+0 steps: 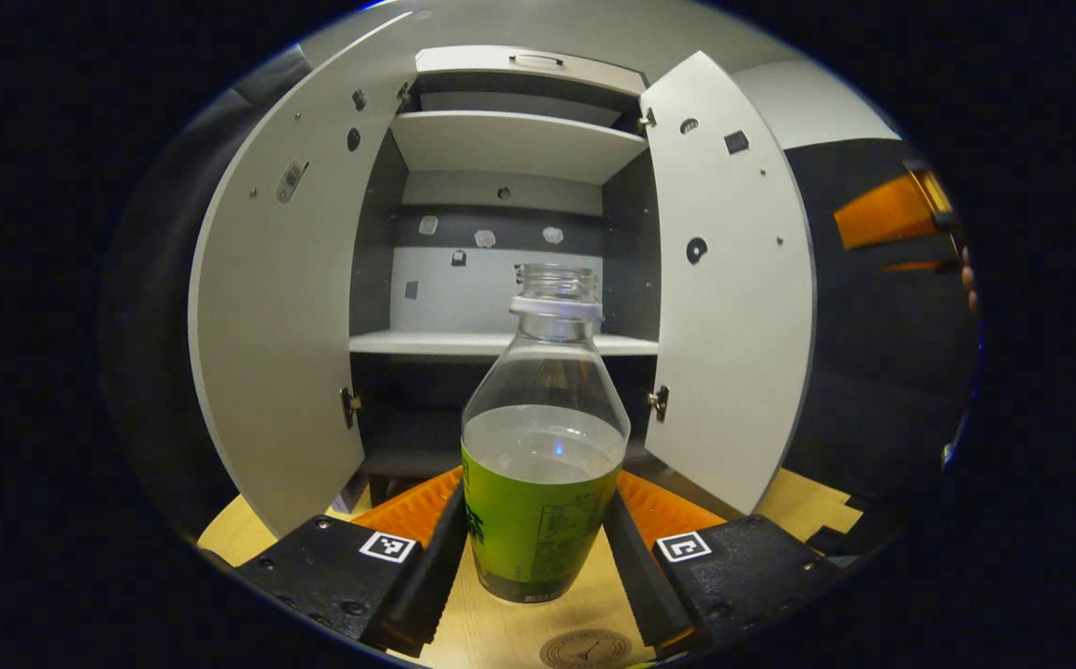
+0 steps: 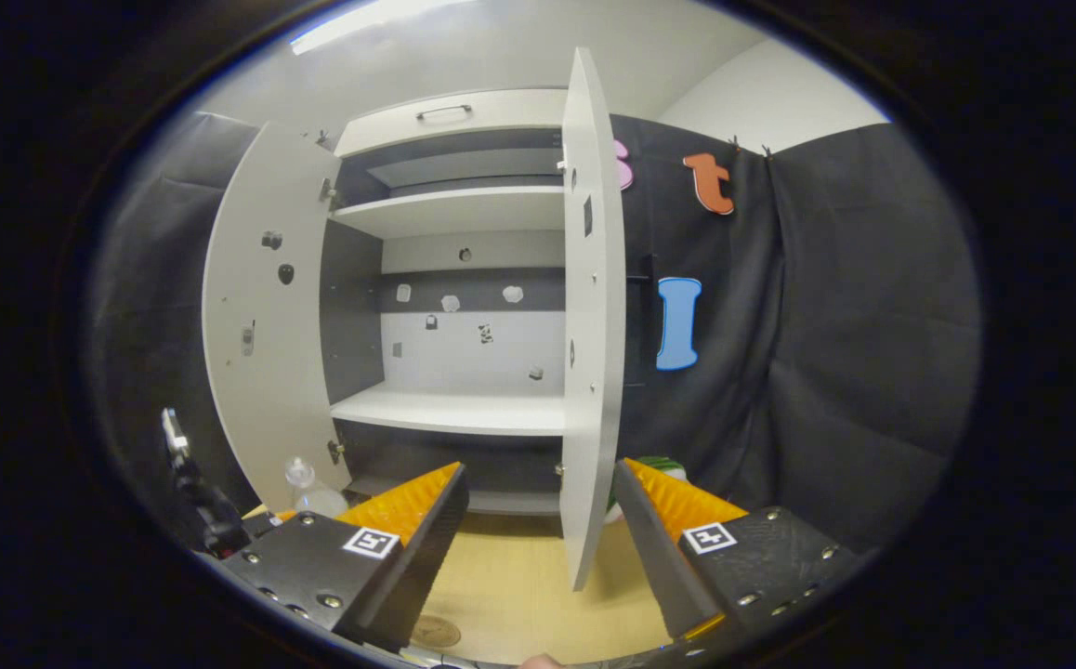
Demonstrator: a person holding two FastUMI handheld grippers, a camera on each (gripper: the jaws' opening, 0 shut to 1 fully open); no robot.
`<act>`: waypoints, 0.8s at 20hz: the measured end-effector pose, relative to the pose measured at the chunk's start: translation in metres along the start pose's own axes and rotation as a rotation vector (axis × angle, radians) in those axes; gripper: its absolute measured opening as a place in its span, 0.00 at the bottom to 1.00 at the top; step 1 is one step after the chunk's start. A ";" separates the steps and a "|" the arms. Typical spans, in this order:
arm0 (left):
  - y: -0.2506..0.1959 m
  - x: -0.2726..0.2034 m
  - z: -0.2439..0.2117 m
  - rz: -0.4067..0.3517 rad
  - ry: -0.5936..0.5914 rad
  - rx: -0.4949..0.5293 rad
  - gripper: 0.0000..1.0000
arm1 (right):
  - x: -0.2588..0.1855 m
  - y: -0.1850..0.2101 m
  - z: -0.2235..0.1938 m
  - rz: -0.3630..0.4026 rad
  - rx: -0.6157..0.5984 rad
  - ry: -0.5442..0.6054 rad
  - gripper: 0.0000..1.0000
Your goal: Grasp the bottle in the cabinet with the left hand and place it on the coaster, then close the right door with the right hand and the left door with the left hand.
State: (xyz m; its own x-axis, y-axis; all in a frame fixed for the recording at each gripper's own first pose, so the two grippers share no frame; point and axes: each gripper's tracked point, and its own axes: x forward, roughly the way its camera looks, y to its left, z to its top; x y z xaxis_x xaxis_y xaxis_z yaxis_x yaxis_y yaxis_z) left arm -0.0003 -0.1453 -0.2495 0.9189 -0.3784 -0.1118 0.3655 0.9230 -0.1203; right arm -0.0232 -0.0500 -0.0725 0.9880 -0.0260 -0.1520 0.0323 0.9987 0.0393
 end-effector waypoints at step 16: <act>-0.034 -0.028 -0.126 -0.141 0.171 0.006 0.80 | 0.001 -0.031 -0.032 -0.080 0.034 0.018 0.95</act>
State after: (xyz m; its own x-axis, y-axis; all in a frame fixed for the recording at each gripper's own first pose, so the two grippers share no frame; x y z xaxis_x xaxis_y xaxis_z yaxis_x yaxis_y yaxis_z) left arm -0.0568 -0.1752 -0.3666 0.8202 -0.5096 -0.2599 0.4898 0.8603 -0.1412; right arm -0.0284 -0.0798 -0.1059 0.9793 -0.1045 -0.1734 0.1164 0.9914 0.0599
